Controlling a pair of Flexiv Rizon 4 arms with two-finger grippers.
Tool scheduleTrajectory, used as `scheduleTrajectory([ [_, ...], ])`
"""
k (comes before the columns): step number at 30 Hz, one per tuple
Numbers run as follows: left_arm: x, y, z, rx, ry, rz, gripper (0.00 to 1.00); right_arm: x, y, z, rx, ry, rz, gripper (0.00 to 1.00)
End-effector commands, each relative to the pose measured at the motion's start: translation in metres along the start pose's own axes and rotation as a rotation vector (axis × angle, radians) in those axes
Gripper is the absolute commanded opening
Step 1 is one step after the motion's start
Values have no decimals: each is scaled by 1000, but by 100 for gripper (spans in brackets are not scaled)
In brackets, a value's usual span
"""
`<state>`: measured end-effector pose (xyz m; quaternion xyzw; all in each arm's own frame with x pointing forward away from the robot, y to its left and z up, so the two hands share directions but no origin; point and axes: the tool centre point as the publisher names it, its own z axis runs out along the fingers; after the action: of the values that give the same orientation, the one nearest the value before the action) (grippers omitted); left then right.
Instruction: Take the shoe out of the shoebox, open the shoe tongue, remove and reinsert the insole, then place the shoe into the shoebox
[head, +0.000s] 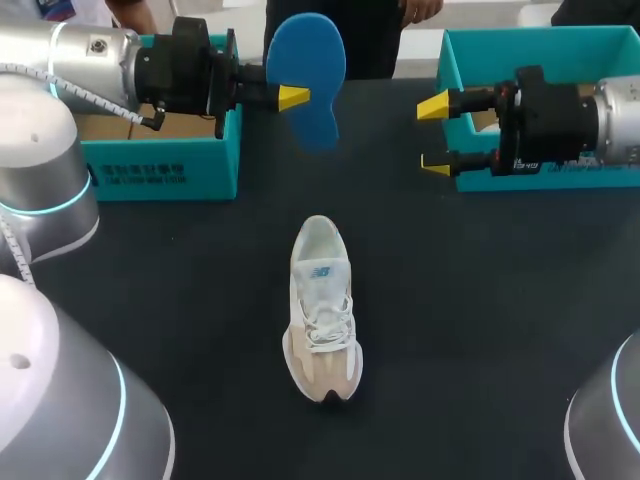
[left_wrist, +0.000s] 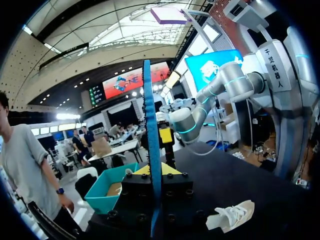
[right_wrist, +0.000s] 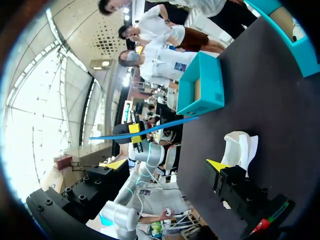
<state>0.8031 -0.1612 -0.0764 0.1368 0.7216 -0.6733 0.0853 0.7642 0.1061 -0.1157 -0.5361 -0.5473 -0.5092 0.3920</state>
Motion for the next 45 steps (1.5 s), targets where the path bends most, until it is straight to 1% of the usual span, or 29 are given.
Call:
scheduleTrajectory([
  [1,0,0,0,0,0,1,0,0,0,2,-1,-2,1,100],
  [10,0,0,0,0,0,1,0,0,0,2,-1,-2,1,100],
  [16,4,0,0,-23,31,165,0,0,0,2,-1,-2,1,100],
  [18,5,0,-1,-22,38,259,0,0,0,2,-1,-2,1,100],
  [22,10,3,-4,-33,74,514,0,0,0,2,-1,-2,1,100],
  [23,12,3,-4,-22,66,669,0,0,0,2,-1,-2,1,100],
  [24,16,1,-4,1,54,705,0,0,0,2,-1,-2,1,100],
  [25,16,-2,-4,29,7,750,0,0,0,2,-1,-2,1,100],
  [26,16,-3,-4,23,-8,808,0,0,0,2,-1,-2,1,100],
  [28,18,0,-1,-32,-11,967,0,0,0,2,-1,-2,1,100],
  [29,17,1,0,-30,-40,952,0,0,0,2,-1,-2,1,100],
  [45,17,1,0,-30,-40,952,0,0,0,2,-1,-2,1,100],
])
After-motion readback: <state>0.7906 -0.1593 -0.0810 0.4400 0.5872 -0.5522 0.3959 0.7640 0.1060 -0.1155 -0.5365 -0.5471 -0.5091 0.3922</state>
